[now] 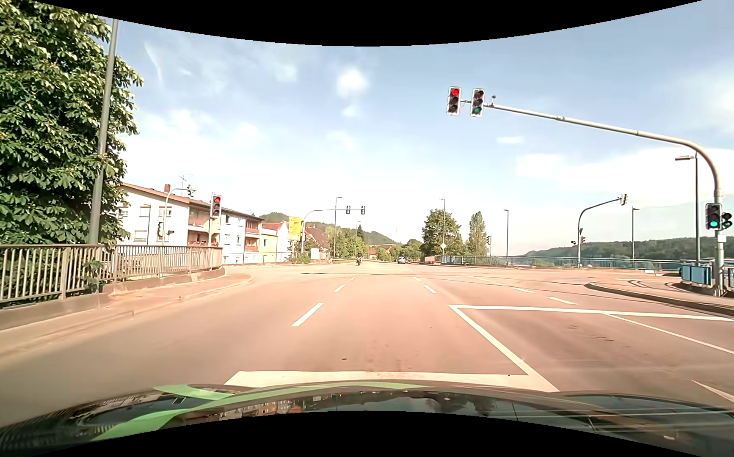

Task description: Follow the waypoints while adhering to traffic rules and regulations

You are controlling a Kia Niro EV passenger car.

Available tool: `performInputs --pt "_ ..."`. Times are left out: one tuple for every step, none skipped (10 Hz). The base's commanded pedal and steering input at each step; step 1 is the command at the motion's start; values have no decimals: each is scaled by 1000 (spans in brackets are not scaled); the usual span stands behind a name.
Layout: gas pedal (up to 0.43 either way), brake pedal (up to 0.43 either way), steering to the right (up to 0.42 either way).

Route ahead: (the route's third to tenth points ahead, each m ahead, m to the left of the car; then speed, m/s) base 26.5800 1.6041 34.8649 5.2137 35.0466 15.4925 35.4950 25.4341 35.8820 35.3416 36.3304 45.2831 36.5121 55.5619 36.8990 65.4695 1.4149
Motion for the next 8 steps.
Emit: performInputs --pt "0 91 -1" --pt "0 79 -6" --pt "0 67 -7" --pt "0 43 -7" --pt "0 18 -7" --pt "0 6 -7" --pt "0 0 -7" --pt "0 0 -7"
